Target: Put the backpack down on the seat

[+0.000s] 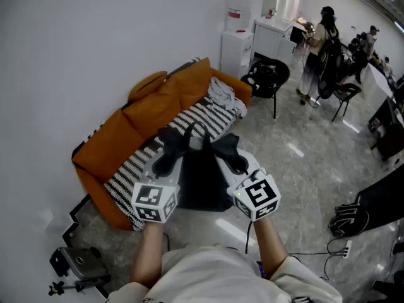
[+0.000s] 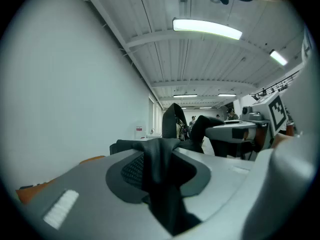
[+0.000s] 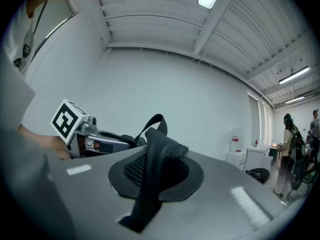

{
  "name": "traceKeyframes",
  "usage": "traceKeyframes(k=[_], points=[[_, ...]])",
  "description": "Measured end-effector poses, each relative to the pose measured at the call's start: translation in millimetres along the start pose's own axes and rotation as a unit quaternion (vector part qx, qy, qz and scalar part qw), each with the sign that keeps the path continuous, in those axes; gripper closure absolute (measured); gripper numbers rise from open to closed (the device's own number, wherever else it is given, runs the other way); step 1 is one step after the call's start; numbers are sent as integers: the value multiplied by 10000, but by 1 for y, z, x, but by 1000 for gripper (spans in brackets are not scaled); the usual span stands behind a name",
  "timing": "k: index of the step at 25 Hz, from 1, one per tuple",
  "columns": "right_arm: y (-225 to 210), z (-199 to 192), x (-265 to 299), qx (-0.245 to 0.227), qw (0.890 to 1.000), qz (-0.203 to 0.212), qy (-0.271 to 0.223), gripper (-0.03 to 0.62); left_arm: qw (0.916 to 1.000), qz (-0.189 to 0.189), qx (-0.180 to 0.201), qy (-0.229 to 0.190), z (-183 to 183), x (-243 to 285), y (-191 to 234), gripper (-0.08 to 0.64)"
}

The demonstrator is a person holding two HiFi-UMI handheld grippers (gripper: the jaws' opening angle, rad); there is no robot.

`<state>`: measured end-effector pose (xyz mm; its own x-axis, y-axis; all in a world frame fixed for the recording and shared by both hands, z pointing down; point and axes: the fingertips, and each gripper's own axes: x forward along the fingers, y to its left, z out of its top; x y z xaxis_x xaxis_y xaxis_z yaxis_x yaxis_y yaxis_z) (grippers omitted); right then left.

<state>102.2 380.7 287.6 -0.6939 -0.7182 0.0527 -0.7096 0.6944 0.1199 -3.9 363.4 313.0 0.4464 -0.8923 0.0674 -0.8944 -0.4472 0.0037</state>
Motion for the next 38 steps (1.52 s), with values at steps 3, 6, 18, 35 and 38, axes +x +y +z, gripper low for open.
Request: traceKeyframes(k=[3,6,18,35,38], points=[[-8,-1,-8,45,10000,2,-6,563,10000,-4,9,24,0,5,-10,463],[-15,-4,-14,164,9999,9,-28,561,10000,-2,19,70,-1,10,-19,463],[-33,-25,-32,260,9994,246,-27,560,9994,294,-69,171,-16,20,-45,463],[-75,-61,26,413,9983,342,209,560,9988,219,-202,384,-49,79,-10,465],[-90,-63,56,436,9985,305,156,560,9990,201,-190,359,-49,102,11,465]])
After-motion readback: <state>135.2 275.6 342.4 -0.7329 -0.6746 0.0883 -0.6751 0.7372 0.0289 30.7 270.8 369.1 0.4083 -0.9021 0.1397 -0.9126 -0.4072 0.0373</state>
